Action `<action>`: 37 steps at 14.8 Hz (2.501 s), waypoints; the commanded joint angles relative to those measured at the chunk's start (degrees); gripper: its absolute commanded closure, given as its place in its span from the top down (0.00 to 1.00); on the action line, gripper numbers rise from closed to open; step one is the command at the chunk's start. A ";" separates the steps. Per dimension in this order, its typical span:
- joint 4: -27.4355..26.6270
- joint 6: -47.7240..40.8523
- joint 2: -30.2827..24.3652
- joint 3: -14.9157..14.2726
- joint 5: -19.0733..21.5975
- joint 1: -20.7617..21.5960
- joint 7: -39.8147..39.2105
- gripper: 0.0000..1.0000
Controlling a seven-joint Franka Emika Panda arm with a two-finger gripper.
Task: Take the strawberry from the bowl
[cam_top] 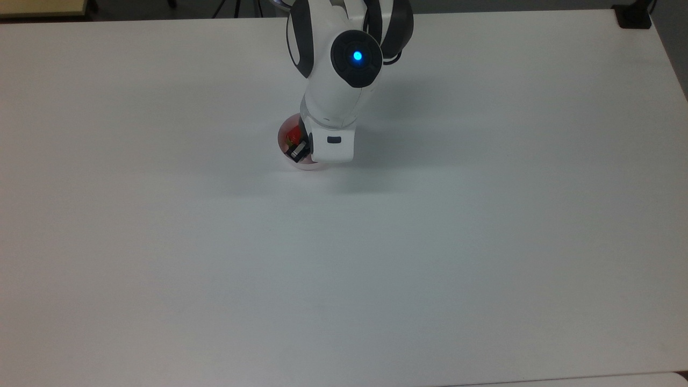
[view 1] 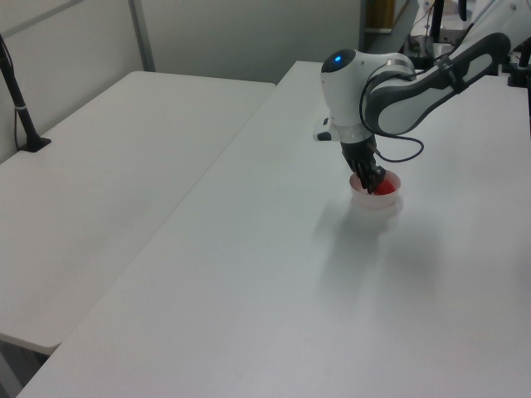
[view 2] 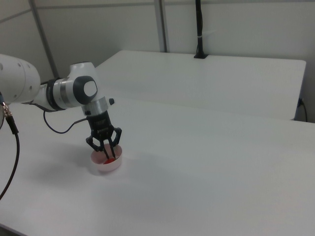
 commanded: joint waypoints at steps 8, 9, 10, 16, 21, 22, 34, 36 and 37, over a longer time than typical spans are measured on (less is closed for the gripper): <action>0.30 -3.71 -2.16 -0.32 -0.01 0.27 1.55 0.62; 0.30 -4.15 -2.16 -0.32 -0.01 0.18 1.55 0.63; 0.30 -4.85 -2.25 -0.32 -0.01 0.09 1.55 0.64; -0.23 -3.81 -1.37 -0.32 -0.36 0.27 1.03 0.57; -1.02 -0.91 -0.32 -0.32 -0.80 0.18 0.59 0.57; -1.02 -0.82 -0.23 -0.32 -0.89 0.18 0.50 0.58; -0.84 -0.73 -1.10 -0.32 -0.54 0.00 0.15 0.14; -0.14 -1.25 -1.63 -0.32 -0.18 0.00 0.32 0.14; 0.21 -2.13 -1.98 -0.32 -0.10 0.09 0.41 0.14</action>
